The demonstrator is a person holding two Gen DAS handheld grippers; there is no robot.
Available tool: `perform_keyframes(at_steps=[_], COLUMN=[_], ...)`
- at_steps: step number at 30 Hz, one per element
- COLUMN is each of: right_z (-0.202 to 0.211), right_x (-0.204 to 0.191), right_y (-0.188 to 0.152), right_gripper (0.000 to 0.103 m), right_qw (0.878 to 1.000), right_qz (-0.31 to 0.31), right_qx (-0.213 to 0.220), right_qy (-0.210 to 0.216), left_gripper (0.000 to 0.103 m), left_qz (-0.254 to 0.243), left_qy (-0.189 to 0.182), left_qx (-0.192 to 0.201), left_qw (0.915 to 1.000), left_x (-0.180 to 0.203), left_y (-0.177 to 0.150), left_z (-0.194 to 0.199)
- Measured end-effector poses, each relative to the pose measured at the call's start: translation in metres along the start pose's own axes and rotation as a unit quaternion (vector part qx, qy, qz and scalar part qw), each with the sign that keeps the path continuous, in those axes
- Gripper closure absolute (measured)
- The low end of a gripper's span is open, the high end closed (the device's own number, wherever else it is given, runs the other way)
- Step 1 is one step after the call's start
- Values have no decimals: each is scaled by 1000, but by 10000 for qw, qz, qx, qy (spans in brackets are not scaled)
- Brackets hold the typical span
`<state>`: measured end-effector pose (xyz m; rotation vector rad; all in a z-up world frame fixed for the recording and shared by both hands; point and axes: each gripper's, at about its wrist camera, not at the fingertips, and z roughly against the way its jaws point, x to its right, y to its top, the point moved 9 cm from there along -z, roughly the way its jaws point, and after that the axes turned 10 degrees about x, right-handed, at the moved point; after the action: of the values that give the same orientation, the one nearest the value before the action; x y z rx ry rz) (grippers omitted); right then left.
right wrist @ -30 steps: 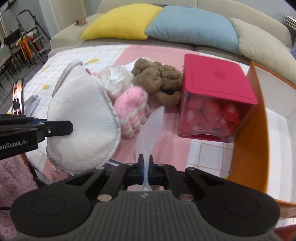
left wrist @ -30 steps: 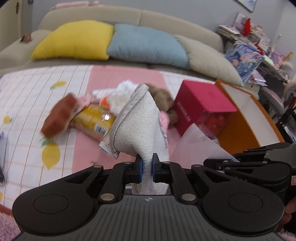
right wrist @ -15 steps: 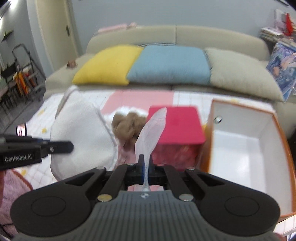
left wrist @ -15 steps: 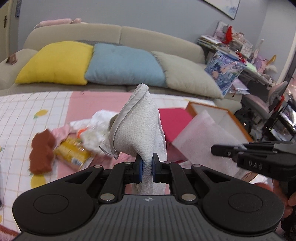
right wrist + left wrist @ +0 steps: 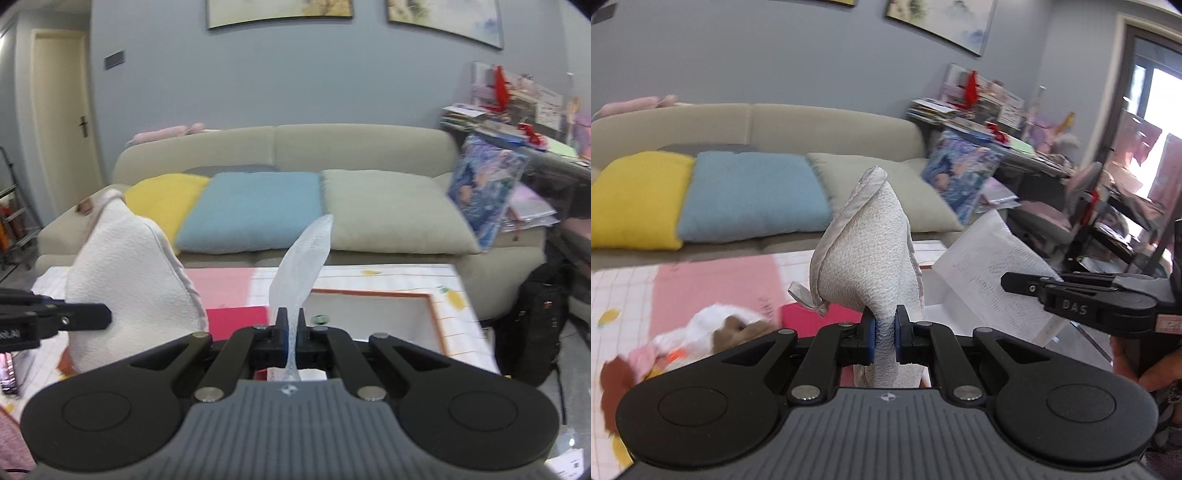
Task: Organize soft objects
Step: 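Carry the white pad and mesh strip over the orange box with both grippers, then open both grippers to drop the pad and strip into the box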
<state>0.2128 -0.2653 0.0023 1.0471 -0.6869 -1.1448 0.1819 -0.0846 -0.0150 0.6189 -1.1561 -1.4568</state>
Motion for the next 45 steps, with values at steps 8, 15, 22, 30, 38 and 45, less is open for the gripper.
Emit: perform_keyframes(at_steps=[8, 15, 22, 30, 38, 45], right_z=[-17, -42, -60, -75, -83, -77], right_x=[53, 78, 83, 82, 81, 80], right_y=[-23, -71, -107, -136, -147, -142], right_gripper=[103, 103, 103, 103, 103, 93], right_qw=[9977, 9900, 9804, 9712, 9662, 9666], right_qz=[-148, -9, 217, 342, 343, 395], right_qx=[-394, -1125, -1678, -2155, -2408, -2382], right_qy=[-524, -856, -1009, -960, -853, -865], left_gripper=[93, 93, 93, 91, 86, 58], left_qz=[28, -85, -500, -939, -1021, -980], left_qy=[-686, -944, -781, -646, -613, -616], left_qx=[-470, -1264, -2010, -2604, -2937, -2732], left_qw=[9965, 9874, 9752, 9588, 9484, 9550], left_x=[47, 67, 67, 67, 69, 71], left_y=[-7, -43, -79, -111, -127, -112], left_z=[-60, -112, -144, -159, -162, -155])
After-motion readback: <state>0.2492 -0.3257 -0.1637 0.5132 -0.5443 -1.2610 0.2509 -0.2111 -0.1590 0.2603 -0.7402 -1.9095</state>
